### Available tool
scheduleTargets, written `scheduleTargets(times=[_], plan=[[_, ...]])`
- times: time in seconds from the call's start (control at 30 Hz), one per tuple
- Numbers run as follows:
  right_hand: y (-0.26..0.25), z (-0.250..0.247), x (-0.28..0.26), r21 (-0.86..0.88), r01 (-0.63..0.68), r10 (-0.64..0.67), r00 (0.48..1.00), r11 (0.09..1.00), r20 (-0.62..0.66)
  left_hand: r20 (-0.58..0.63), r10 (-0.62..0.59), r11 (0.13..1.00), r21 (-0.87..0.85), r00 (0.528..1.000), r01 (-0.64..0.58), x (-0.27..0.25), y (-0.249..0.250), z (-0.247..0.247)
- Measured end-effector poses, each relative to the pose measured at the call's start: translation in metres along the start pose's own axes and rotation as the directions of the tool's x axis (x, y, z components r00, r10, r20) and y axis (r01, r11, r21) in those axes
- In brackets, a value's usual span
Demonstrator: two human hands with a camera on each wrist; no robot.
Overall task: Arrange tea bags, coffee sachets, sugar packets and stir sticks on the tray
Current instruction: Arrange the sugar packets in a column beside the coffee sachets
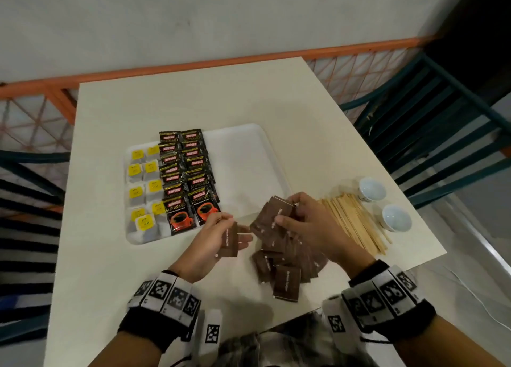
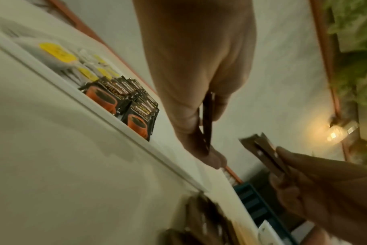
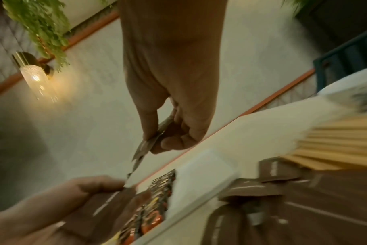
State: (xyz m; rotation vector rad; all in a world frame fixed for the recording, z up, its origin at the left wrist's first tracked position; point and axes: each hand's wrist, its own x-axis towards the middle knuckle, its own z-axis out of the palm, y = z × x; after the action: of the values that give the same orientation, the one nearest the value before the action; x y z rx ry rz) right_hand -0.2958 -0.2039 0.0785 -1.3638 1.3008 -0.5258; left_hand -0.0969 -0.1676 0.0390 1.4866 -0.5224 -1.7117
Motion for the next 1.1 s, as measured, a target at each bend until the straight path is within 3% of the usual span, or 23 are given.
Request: scheduleTargets(times=[0.07, 0.13, 0.23, 0.3, 0.4, 0.53, 0.6, 0.7, 0.9, 0.97, 1.03, 1.1], plan=[[-0.013, 0.016, 0.008, -0.05, 0.045, -0.037, 0.989, 0.998, 0.143, 0.047, -0.059, 0.993, -0.099, 0.997, 0.064, -0.003, 0.008, 0.0], [-0.018, 0.034, 0.017, -0.198, 0.144, -0.092, 0.963, 0.969, 0.252, 0.21, -0.134, 0.979, -0.124, 0.968, 0.163, -0.009, 0.016, -0.003], [-0.016, 0.054, 0.028, -0.422, 0.357, -0.213, 0.912, 0.834, 0.352, 0.314, -0.194, 0.968, -0.091, 0.93, 0.233, -0.019, 0.023, -0.004], [-0.012, 0.062, 0.032, -0.45, 0.452, -0.285, 0.875, 0.77, 0.391, 0.252, -0.203, 0.974, -0.045, 0.946, 0.221, -0.021, 0.022, -0.005], [0.001, 0.057, 0.04, -0.464, 0.448, -0.271, 0.875, 0.764, 0.4, 0.133, -0.175, 0.975, -0.115, 0.976, 0.19, -0.017, 0.011, -0.013], [0.033, 0.025, 0.055, -0.7, 0.542, -0.088, 0.815, 0.465, 0.573, -0.024, -0.148, 0.985, -0.095, 0.989, 0.145, -0.018, -0.003, -0.021], [0.045, 0.014, 0.06, -0.716, 0.605, 0.012, 0.761, 0.347, 0.649, -0.026, -0.151, 0.98, -0.132, 0.988, 0.147, -0.019, -0.01, -0.023], [0.052, 0.012, 0.066, -0.691, 0.696, 0.016, 0.703, 0.194, 0.711, -0.055, -0.154, 0.981, -0.127, 0.987, 0.147, -0.02, -0.016, -0.022], [0.04, 0.019, 0.072, -0.71, 0.692, 0.037, 0.712, 0.129, 0.701, -0.14, -0.075, 0.994, -0.092, 0.987, 0.062, -0.02, -0.017, -0.016], [0.031, 0.022, 0.074, -0.695, 0.702, 0.013, 0.702, 0.154, 0.712, -0.179, -0.023, 0.998, -0.062, 0.984, 0.012, -0.019, -0.018, -0.015], [0.019, 0.024, 0.074, -0.661, 0.692, -0.063, 0.703, 0.29, 0.708, -0.191, 0.023, 1.0, 0.001, 0.981, -0.024, -0.019, -0.018, -0.012], [0.006, 0.026, 0.073, -0.579, 0.649, -0.14, 0.716, 0.494, 0.683, -0.176, 0.061, 0.997, 0.065, 0.982, -0.05, -0.02, -0.018, -0.008]])
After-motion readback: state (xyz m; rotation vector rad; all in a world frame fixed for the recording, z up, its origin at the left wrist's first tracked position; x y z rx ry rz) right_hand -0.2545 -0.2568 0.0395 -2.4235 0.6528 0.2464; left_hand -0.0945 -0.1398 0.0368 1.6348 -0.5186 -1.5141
